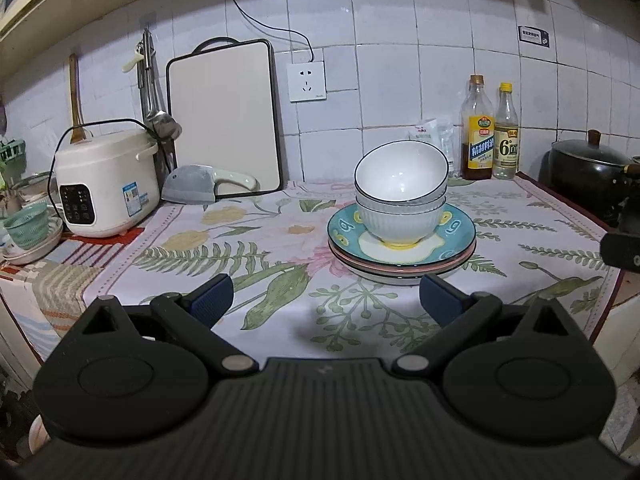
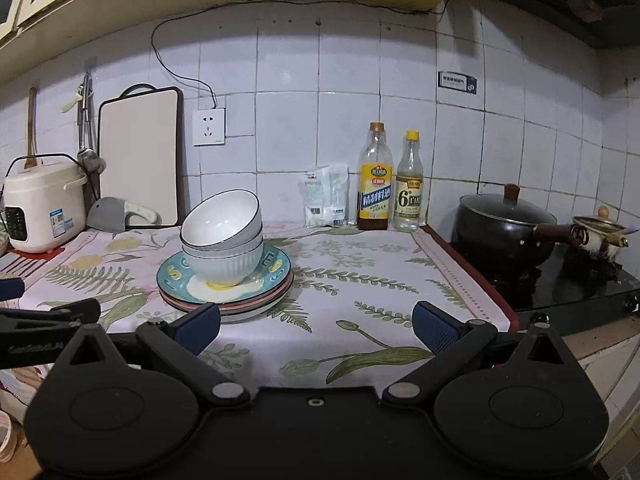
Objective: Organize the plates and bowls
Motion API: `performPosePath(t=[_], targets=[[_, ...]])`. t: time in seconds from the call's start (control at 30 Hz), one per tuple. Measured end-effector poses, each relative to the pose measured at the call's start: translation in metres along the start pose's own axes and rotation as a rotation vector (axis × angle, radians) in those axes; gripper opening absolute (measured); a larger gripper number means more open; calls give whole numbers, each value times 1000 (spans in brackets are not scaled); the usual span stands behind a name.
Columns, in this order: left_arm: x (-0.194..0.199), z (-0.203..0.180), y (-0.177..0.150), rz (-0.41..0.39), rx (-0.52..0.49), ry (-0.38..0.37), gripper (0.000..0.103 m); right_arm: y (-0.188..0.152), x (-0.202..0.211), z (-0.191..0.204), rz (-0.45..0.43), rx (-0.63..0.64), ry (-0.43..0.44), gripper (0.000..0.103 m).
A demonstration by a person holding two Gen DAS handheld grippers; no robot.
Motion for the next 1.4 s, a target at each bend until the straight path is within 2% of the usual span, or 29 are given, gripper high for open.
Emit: performPosePath(t=[0.2,0.4,0.87,1.4], targets=[[4,2,-1,-6,-2,12,101,2,10,3,-34,20,-6,103],[6,2,-1,-6,0,12,101,5,17,3,-71,47,-57,103],[6,2,-3,-4,20,-11,101,3,13,2,-56,26,-68,103],[6,-1,-4,-2,-6,3,101,1,7,4,-52,23,-52,103]])
Point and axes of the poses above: each gripper's, at about its wrist camera, not at the fingertips, and x roughly against the way its jaws point, z to its left, y to its top, the point moved 10 cm from there along -x, roughly the way its jaws point, and after that the axes turned 10 degrees about -y, right-handed, at the moved point
